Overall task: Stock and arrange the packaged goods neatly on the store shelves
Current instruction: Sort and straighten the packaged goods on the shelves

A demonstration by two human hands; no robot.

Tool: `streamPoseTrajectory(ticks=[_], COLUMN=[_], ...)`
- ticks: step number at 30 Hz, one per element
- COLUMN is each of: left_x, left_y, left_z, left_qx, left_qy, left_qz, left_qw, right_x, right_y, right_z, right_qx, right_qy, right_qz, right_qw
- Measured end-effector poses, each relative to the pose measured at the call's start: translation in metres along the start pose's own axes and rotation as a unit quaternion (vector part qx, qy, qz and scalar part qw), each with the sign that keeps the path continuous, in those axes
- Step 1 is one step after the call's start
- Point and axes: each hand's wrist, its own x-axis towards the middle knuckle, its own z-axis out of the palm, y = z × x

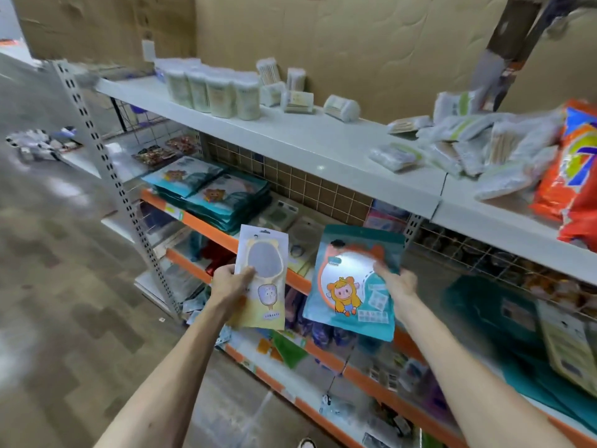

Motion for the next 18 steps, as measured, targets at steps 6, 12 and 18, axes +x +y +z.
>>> streamPoseTrajectory(ticks=[6, 12, 18], left_x=[0.044, 0.107, 0.154], left_y=[0.008, 0.033, 0.062], left_z=[0.012, 0.041, 0.073], left_qx=[0.030, 0.107, 0.129], left_qy=[-0.025, -0.051, -0.077], left_qz=[0.002, 0.033, 0.053], left_qw=[0.999, 0.992, 0.987], right_x=[0.036, 0.085, 0.117], right_y=[0.000, -0.012, -0.017], right_z=[0.021, 0.049, 0.058], right_qx=[0.022, 0.033, 0.023], right_qy=[0.022, 0.045, 0.054], right_qz=[0.034, -0.017, -0.048], right_qw=[0.999, 0.998, 0.997])
